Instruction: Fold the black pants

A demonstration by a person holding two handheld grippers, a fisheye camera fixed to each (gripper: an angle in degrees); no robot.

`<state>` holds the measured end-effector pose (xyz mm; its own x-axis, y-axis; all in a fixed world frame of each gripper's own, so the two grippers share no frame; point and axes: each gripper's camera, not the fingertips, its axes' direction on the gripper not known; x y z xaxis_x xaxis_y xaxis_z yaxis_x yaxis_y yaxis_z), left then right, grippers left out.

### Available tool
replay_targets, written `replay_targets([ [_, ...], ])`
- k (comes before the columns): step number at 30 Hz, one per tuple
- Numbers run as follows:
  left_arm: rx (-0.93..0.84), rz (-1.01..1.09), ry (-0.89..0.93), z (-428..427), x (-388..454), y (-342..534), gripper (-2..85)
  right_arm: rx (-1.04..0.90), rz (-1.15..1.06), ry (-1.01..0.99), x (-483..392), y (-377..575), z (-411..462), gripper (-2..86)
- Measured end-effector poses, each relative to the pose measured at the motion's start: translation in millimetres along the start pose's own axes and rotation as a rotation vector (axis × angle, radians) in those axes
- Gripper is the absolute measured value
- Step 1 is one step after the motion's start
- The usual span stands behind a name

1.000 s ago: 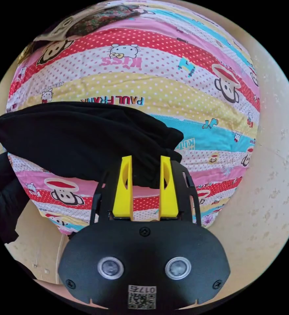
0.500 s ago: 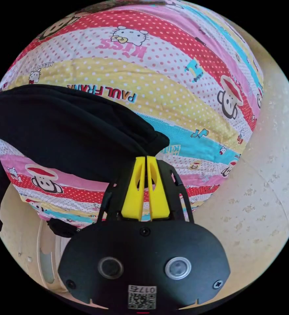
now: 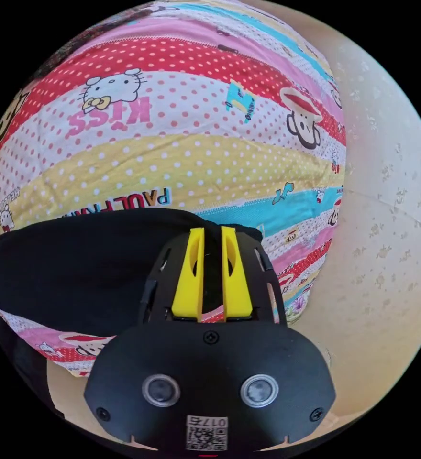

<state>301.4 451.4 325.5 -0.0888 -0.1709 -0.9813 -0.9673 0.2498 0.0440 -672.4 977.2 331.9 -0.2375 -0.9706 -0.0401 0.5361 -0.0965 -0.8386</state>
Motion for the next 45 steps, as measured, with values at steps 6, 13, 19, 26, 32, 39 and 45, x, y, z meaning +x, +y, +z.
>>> replay_targets([
  [6, -0.008, 0.017, 0.047, -9, 4, -15, 2.7, 0.237, 0.204, -0.201, 14, 130, -15, 9.8],
  [13, 0.0, -0.016, 0.116, -15, 24, -26, 3.1, 0.445, 0.058, -1.081, -151, 337, 28, 10.7],
  [19, -0.038, -0.054, 0.229, 12, 106, -26, 3.0, 0.591, 0.423, -1.918, -281, 462, 111, 10.7],
  [26, -0.094, -0.095, 0.313, 74, 215, -22, 2.9, 0.703, 0.69, -2.485, -308, 511, 163, 17.7],
  [32, -0.127, -0.181, 0.345, 107, 266, -26, 3.1, 0.755, 0.609, -2.779, -285, 509, 154, 23.2],
  [39, -0.077, -0.208, 0.293, 131, 335, -33, 3.1, 0.902, 0.707, -3.114, -284, 526, 150, 23.3],
  [45, -0.076, -0.211, 0.326, 163, 376, -36, 3.0, 1.15, 0.777, -3.213, -276, 539, 147, 21.4],
])
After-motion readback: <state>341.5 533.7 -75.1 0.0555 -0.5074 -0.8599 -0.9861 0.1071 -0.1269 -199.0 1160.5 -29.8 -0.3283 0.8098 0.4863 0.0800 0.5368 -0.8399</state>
